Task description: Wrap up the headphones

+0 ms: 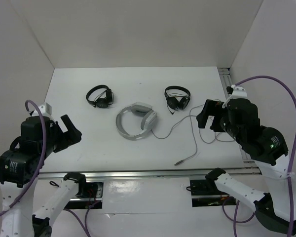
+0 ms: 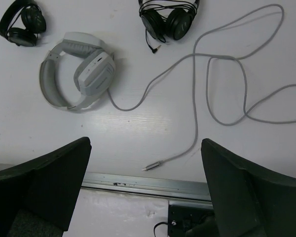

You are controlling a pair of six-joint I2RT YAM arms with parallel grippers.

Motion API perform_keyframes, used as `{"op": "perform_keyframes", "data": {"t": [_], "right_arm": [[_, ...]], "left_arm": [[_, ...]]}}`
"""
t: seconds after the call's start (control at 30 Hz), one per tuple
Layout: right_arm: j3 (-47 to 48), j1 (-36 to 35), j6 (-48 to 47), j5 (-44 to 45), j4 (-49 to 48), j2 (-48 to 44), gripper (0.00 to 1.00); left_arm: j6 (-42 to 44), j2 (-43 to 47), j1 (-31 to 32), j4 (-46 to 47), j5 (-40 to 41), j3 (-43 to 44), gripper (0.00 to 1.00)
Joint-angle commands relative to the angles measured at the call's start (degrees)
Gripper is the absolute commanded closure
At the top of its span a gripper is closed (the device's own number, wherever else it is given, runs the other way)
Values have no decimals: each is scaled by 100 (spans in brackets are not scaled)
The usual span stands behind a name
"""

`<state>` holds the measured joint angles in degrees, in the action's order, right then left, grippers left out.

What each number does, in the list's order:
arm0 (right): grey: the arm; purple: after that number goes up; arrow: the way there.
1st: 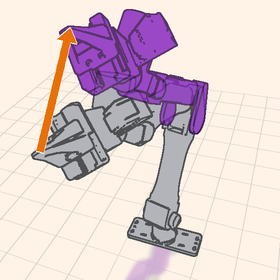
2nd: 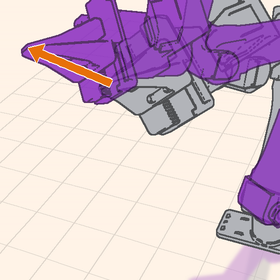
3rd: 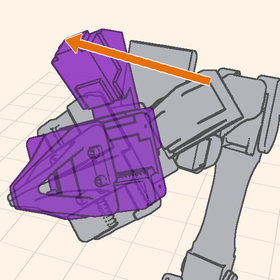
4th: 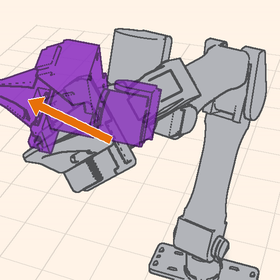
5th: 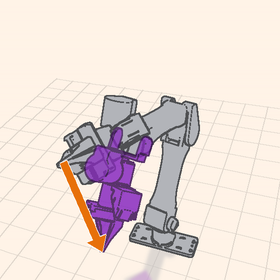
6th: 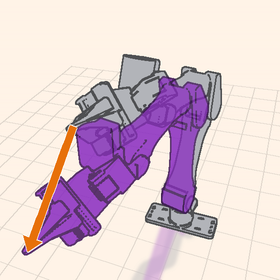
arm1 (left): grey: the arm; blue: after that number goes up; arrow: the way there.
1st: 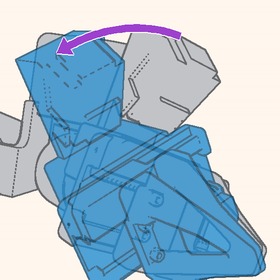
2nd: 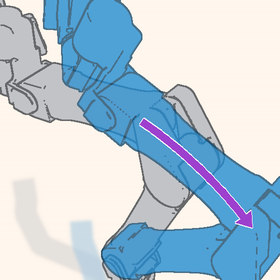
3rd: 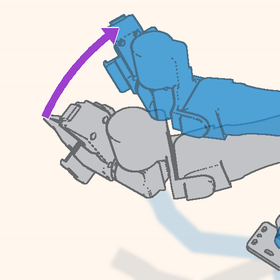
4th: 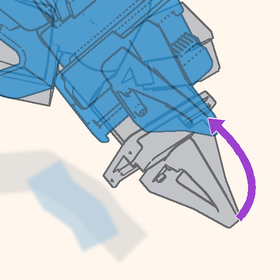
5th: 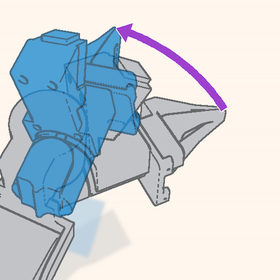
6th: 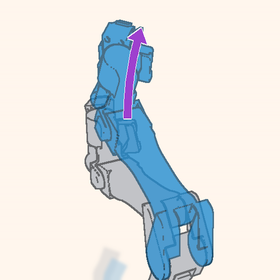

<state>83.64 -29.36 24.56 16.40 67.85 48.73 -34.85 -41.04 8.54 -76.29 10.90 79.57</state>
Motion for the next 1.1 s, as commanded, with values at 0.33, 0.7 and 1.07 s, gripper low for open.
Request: {"op": "perform_keyframes", "data": {"t": [0.33, 0.7, 1.07], "right_arm": [[48, -8, -56, -31, -580, 294, 0], [-936, -8, -3, -664, -1908, 594, 0], [-1419, -8, -170, -1139, -2417, 867, 0]], "left_arm": [[-162, 131, 17, 1087, -736, -714, 0], [-1743, -939, 499, 3593, -1494, -2851, 0], [-2404, -4139, 1634, 4658, -140, -2315, 0]]}}
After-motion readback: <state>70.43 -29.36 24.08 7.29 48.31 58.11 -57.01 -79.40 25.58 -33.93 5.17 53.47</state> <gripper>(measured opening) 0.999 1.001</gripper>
